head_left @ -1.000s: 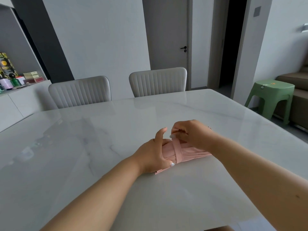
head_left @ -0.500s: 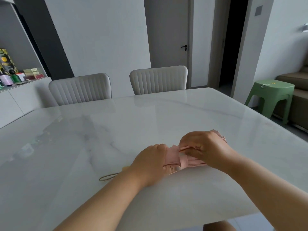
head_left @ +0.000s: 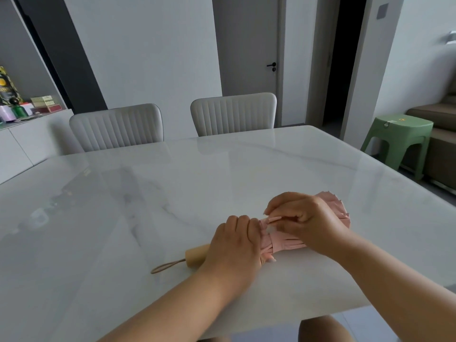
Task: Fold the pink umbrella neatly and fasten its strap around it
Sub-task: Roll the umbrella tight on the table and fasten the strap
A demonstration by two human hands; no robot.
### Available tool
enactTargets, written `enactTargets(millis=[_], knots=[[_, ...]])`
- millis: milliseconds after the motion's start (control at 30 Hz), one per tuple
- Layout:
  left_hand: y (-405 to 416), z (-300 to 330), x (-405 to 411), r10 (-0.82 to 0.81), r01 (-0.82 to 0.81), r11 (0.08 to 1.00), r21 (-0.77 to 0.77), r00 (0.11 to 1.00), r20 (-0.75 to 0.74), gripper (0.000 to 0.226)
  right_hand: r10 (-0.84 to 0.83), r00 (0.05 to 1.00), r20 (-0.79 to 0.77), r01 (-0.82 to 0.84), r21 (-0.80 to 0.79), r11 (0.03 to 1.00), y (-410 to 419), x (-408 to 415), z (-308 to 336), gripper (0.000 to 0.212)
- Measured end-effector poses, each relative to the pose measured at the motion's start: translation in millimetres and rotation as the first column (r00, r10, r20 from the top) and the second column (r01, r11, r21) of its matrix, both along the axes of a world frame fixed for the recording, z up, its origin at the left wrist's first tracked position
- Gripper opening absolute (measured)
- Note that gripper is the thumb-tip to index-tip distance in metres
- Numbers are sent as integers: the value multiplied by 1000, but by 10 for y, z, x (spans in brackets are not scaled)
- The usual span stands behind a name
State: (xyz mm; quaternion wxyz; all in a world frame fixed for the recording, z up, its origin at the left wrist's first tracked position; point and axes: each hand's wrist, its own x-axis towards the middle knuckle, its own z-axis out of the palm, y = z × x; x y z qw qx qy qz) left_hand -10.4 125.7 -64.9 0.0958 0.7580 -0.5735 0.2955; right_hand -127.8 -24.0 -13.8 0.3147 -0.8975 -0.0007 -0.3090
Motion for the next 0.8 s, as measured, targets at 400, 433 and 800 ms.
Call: enactTargets(millis=[400, 433, 800], knots=[[30, 571, 170, 181, 146, 933, 330, 601, -778, 78, -5, 996, 92, 14, -96, 995, 17, -72, -126, 25], [12, 553, 172, 184, 159, 928, 338, 593, -784, 82, -4, 995, 98, 15, -107, 994, 16, -71, -128, 25], [-98, 518, 444, 36, 55, 993, 102, 688, -725, 63, 38, 995, 93, -11, -270, 963, 111, -277, -201, 23]])
